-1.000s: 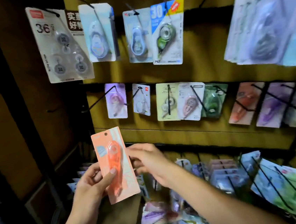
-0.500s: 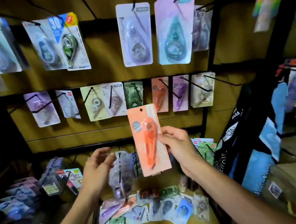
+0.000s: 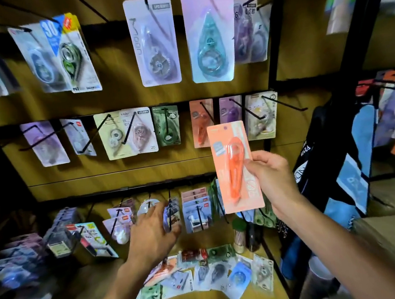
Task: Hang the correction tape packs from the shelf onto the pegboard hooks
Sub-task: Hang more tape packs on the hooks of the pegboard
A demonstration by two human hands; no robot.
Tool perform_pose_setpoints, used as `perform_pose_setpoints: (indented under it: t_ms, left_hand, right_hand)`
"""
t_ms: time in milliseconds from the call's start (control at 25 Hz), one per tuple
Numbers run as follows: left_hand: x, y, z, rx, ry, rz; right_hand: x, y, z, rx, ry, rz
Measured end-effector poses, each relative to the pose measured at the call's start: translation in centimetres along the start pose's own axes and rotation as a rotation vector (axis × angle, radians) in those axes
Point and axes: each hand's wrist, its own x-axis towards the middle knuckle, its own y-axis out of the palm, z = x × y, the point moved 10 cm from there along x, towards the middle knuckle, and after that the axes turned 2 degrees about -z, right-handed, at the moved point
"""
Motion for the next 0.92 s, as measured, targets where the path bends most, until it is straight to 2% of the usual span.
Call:
perform_pose_setpoints:
  t_ms: [600, 920]
  left_hand:
    - [0.1, 1.8, 0.6, -0.076, 0.011, 0.003]
    - [2.0, 2.0, 1.3, -0.027, 0.017, -0.039]
  right_hand:
    - [1.4, 0.9, -0.3, -0.019, -0.032, 0.019]
    - [14.7, 7.1, -2.5, -0.11, -0.013, -0.078]
